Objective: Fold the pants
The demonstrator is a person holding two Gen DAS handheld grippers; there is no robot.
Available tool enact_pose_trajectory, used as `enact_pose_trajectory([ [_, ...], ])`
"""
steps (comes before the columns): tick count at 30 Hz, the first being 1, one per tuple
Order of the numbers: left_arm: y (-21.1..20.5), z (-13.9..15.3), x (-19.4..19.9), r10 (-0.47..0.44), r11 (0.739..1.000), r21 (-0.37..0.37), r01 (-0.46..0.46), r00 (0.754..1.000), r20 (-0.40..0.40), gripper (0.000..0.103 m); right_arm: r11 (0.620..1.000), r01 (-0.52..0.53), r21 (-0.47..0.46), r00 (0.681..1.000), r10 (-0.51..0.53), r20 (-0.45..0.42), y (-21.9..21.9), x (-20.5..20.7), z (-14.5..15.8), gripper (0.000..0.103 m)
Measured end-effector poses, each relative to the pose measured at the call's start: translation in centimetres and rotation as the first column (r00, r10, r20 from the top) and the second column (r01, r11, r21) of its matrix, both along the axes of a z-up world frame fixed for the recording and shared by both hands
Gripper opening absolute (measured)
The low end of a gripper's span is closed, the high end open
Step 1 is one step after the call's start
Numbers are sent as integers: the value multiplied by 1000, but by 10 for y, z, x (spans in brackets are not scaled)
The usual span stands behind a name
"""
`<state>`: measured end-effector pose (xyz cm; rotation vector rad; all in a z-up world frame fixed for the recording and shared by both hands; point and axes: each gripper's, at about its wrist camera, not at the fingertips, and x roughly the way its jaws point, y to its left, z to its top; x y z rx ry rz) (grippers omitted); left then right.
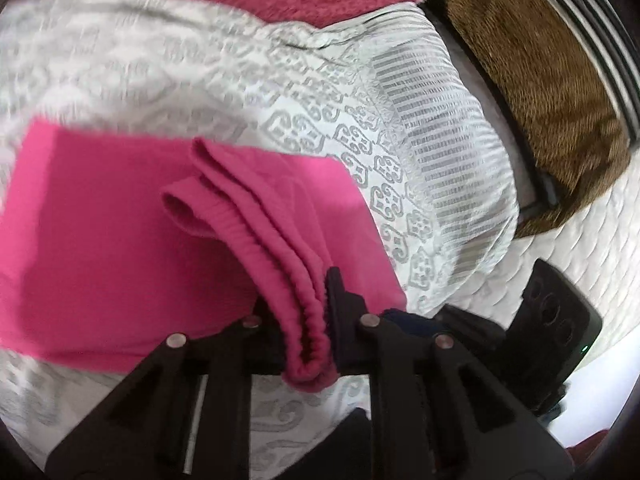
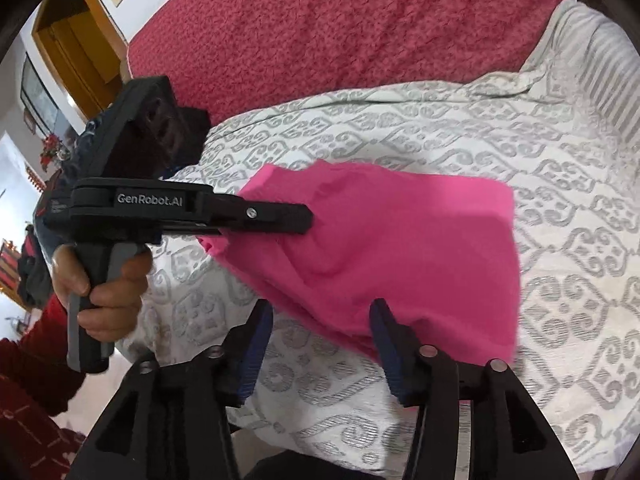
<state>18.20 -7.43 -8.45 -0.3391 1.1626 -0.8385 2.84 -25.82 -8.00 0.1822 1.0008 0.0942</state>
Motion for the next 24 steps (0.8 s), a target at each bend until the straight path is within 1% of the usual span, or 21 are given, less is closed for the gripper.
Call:
enact_pose_trajectory([
  [2,0,12,2,-14,999,49,11,998,63,17,1000,10,-4,1000,-10,0,-2,-1,2,54],
  [5,4,33,7,-40,991,132,17,985,169,17,1000,31,-1,1000,-31,-5,-8,0,3,56],
  [7,9,48,9,-62,980,198,13,967,247,17,999,48,15,999,-48,1,-13,-1,5,56],
  [8,14,55,10,-74,972,234,4,954,291,17,998,64,28,998,-65,5,-17,-2,5,57],
  [9,19,59,10,-82,966,257,-3,945,318,17,995,86,42,996,-86,7,-22,-2,5,58],
  [11,31,59,13,-85,954,299,-23,936,342,17,988,141,69,990,-141,-3,-33,-1,2,59],
  [12,38,55,15,-81,948,316,-34,936,343,17,982,167,83,986,-167,-14,-38,0,-1,59],
  [14,56,39,22,-55,934,351,-65,946,321,17,972,211,101,977,-206,-54,-45,3,-11,59],
  [17,81,5,35,4,929,358,-88,974,228,18,966,236,107,967,-223,-120,-49,10,-27,59],
  [19,93,-21,38,25,929,361,-86,985,171,20,965,245,97,961,-228,-159,-49,14,-36,59],
  [20,96,-29,37,26,928,364,-84,986,162,21,965,244,92,959,-226,-173,-49,15,-39,59],
  [22,98,-42,31,25,920,382,-87,986,165,27,969,238,74,956,-220,-194,-48,16,-43,59],
  [24,98,-44,27,29,920,381,-95,984,176,30,972,229,60,953,-211,-219,-48,16,-46,60],
])
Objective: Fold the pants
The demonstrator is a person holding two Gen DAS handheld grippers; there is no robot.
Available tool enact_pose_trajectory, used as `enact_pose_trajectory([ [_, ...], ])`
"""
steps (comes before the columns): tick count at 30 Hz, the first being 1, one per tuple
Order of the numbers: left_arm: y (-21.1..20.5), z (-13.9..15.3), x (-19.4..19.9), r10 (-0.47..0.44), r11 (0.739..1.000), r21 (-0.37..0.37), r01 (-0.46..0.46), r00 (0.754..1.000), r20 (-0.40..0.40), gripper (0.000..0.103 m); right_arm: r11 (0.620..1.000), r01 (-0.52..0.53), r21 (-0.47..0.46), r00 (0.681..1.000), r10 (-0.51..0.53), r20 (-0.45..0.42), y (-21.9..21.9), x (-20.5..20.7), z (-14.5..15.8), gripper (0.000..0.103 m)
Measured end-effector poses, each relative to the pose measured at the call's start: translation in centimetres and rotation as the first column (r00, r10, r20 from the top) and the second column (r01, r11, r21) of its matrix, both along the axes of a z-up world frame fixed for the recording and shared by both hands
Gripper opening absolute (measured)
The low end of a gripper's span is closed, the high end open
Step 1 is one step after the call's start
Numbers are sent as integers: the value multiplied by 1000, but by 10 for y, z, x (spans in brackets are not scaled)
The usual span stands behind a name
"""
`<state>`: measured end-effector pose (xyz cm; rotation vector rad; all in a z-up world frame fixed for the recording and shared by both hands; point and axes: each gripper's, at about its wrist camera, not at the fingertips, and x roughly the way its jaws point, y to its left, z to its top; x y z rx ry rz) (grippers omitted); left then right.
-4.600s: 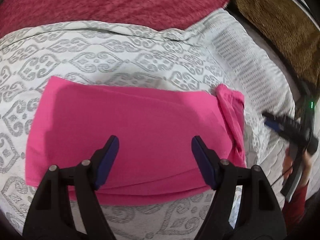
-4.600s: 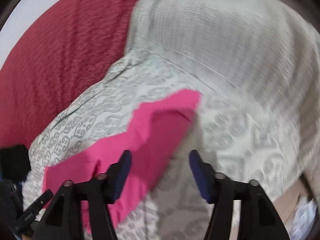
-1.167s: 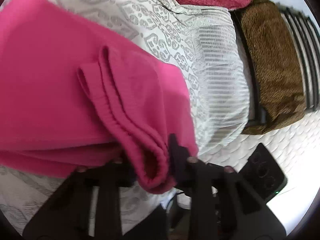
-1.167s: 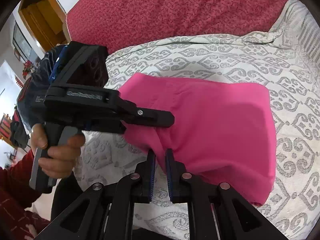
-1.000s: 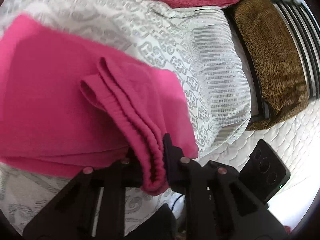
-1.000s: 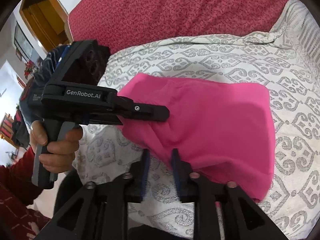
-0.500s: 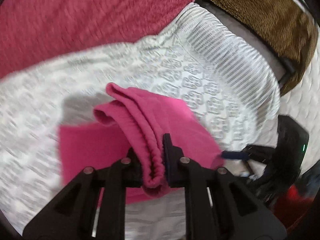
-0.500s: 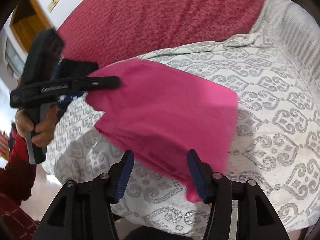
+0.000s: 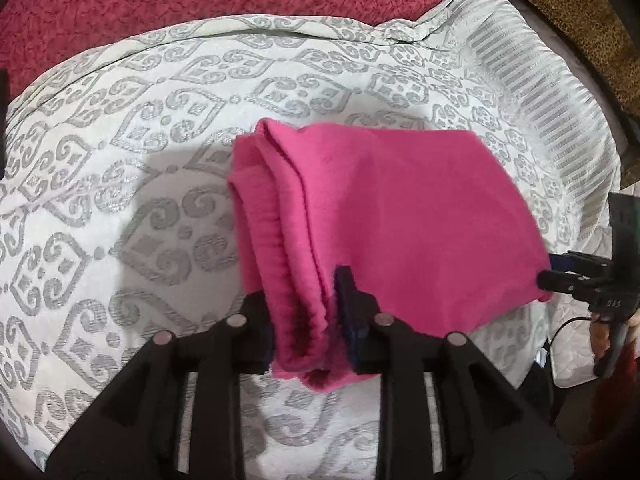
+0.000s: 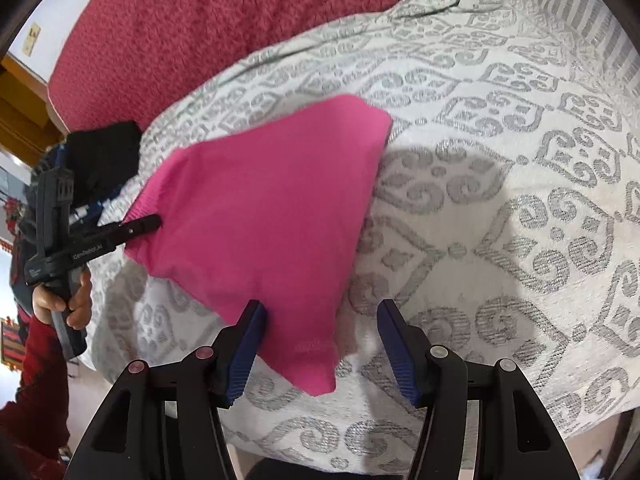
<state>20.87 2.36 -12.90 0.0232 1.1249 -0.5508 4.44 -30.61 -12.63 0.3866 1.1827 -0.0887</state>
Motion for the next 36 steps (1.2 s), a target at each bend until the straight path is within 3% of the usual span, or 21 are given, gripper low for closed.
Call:
enact_pose_trajectory([
  [5,10,1,1,48,998,-39,-49,999,-22,42,999,-34,-4,998,34,-46,0,0,-3,60],
  [7,14,2,0,71,997,-21,-71,997,-16,55,999,-47,-3,998,47,-46,-1,2,3,60],
  [8,16,2,0,80,997,-6,-80,997,-6,57,999,-46,1,998,46,-35,-3,3,7,60],
  [14,15,-5,5,89,996,-5,-89,996,-19,58,999,36,21,999,-37,24,-26,27,14,60],
  [19,15,-22,12,104,994,-19,-105,993,-62,63,997,58,-44,995,-61,-84,-21,53,-14,60],
  [23,18,-24,12,108,993,-33,-110,993,-56,67,994,34,-105,997,-42,-68,-13,50,-14,60],
  [31,17,-23,12,98,995,-30,-100,994,-49,68,994,46,-98,996,-53,-69,-13,46,-12,60],
  [36,7,-15,13,24,999,-39,-24,1000,-1,68,999,44,-24,998,-45,-38,-18,51,-9,60],
])
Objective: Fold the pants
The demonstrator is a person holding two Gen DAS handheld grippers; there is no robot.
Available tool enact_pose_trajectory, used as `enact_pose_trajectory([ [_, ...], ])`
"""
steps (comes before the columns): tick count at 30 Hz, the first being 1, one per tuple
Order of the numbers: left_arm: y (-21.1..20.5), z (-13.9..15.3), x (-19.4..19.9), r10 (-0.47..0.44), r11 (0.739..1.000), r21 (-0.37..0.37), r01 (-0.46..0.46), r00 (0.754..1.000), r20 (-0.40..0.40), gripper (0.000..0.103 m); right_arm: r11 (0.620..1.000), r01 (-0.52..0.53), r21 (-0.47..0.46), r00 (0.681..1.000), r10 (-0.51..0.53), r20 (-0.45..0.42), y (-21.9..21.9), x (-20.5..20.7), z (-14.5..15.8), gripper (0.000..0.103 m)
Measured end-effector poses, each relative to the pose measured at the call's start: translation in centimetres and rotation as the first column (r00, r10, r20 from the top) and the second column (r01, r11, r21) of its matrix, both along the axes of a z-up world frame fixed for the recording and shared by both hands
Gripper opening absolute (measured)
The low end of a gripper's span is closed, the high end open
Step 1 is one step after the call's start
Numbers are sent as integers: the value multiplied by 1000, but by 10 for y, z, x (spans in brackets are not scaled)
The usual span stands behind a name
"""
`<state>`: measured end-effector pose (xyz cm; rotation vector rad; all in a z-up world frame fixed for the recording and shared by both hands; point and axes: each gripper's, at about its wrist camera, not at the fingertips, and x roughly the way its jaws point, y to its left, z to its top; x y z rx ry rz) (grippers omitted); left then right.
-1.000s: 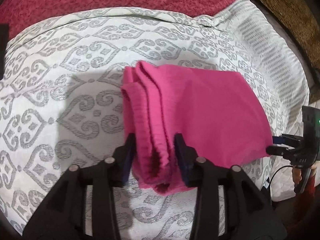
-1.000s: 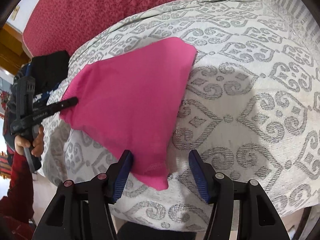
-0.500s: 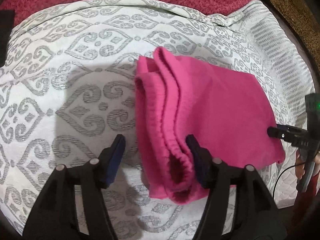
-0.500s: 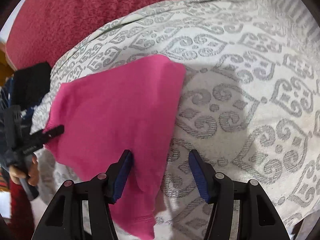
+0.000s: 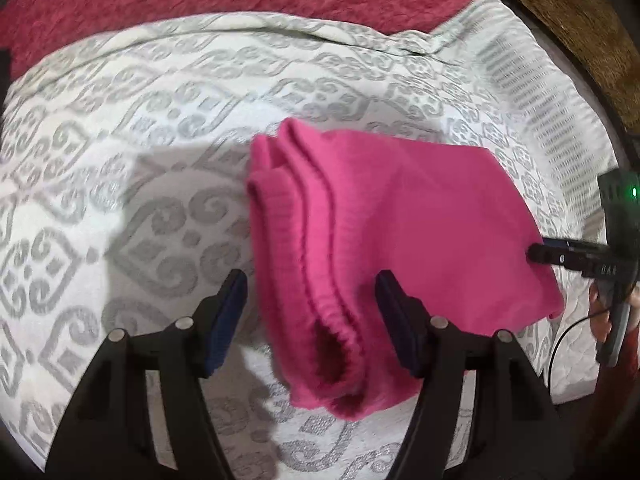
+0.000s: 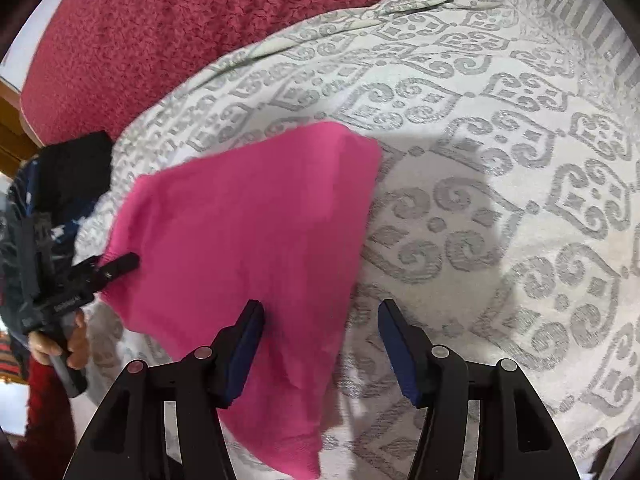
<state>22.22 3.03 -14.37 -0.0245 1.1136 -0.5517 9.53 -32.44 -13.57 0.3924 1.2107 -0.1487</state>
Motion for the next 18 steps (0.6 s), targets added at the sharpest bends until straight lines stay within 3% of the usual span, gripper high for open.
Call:
enact_pose_trajectory([
  [3,-9,-8,7,-32,999,34,33,999,-15,68,999,-23,-39,1000,23,-9,4,6,-1,60],
  [6,-11,-9,8,-39,999,21,39,999,-6,68,998,-44,-53,999,43,-25,10,12,-6,60],
  [10,-12,-9,11,-48,999,-2,48,999,-6,68,999,-53,3,998,53,-17,7,19,-12,63],
  [12,-12,-9,13,-57,998,-14,57,998,-7,68,997,-41,65,999,40,13,-1,23,-15,69],
  [16,-12,-10,17,-69,997,-44,69,997,-14,68,985,4,175,999,-13,49,-18,27,-20,70],
  [18,-16,-10,16,-83,996,-34,83,997,7,63,983,5,183,998,-16,57,-19,29,-21,70],
])
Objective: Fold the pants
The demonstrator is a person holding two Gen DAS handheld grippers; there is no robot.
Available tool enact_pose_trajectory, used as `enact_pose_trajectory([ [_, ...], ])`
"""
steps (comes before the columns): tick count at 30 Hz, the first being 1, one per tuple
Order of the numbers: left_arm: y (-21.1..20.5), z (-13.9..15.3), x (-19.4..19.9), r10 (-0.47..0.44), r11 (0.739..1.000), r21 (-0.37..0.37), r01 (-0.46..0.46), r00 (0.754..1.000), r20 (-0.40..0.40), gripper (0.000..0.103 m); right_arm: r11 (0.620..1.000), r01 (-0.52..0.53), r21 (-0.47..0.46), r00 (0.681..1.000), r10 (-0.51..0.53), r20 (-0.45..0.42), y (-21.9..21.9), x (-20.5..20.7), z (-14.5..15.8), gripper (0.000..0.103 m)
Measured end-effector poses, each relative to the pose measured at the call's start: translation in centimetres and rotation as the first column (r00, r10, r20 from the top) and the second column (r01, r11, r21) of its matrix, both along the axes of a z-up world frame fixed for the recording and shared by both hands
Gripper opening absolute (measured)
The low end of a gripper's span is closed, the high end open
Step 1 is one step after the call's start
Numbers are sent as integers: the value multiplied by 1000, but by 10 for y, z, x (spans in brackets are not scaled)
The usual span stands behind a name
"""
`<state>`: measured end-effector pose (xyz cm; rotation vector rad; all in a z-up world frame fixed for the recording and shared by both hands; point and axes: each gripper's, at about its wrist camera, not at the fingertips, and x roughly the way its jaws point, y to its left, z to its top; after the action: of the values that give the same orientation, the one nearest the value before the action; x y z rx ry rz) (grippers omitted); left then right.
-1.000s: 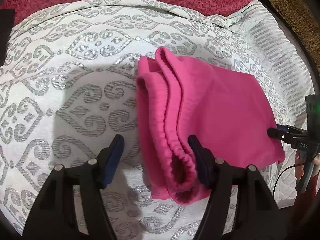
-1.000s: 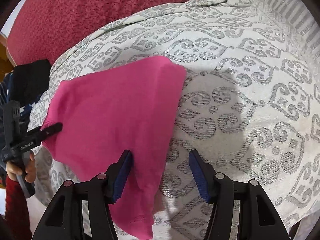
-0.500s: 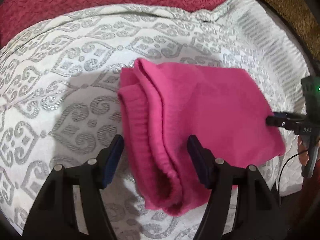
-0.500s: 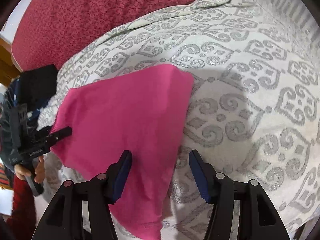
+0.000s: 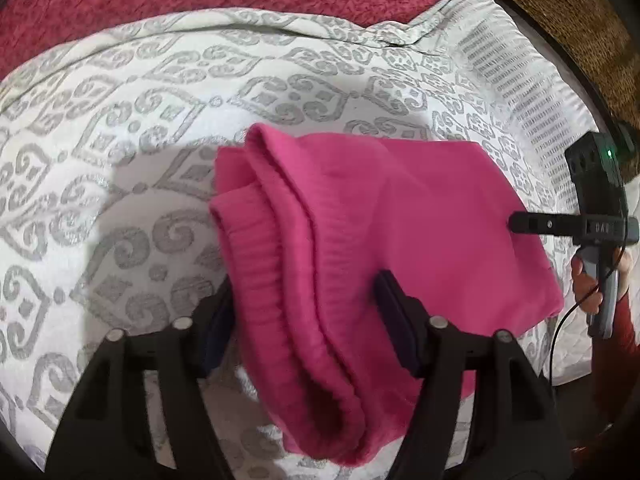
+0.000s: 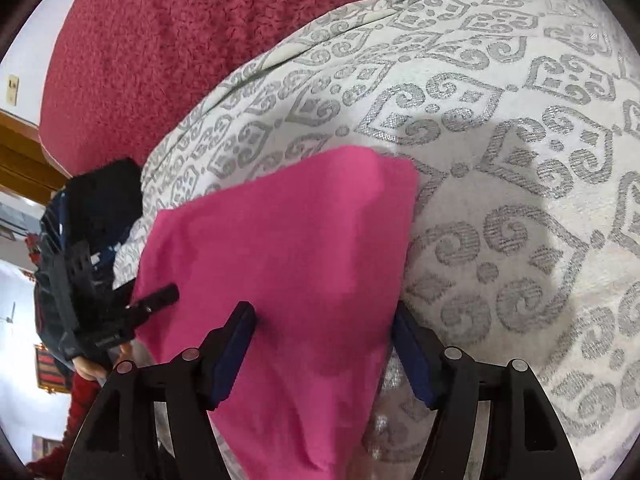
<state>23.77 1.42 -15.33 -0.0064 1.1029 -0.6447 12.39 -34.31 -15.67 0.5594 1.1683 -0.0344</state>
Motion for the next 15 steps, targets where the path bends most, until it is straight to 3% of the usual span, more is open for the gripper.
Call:
enact_pose_trajectory([
  [2,-6,1,-3,-24,999,26,23,999,36,57,1000,3,-22,1000,-3,-2,2,1,1,66],
  [4,-11,3,-7,-40,999,37,38,998,58,46,997,19,-74,1000,-20,-11,4,4,1,46],
  [6,-11,5,-7,-41,999,22,40,997,58,35,998,21,-66,1000,-21,-6,3,7,0,26],
  [8,-12,9,-8,-36,999,35,33,997,75,28,998,15,-63,1000,-14,18,7,5,4,21],
  [10,-16,14,-13,-44,997,64,37,993,111,24,993,-3,-117,999,7,36,17,3,11,20],
  [15,-21,33,-25,-53,996,85,39,983,176,22,982,-20,-189,996,36,83,32,-7,35,20],
])
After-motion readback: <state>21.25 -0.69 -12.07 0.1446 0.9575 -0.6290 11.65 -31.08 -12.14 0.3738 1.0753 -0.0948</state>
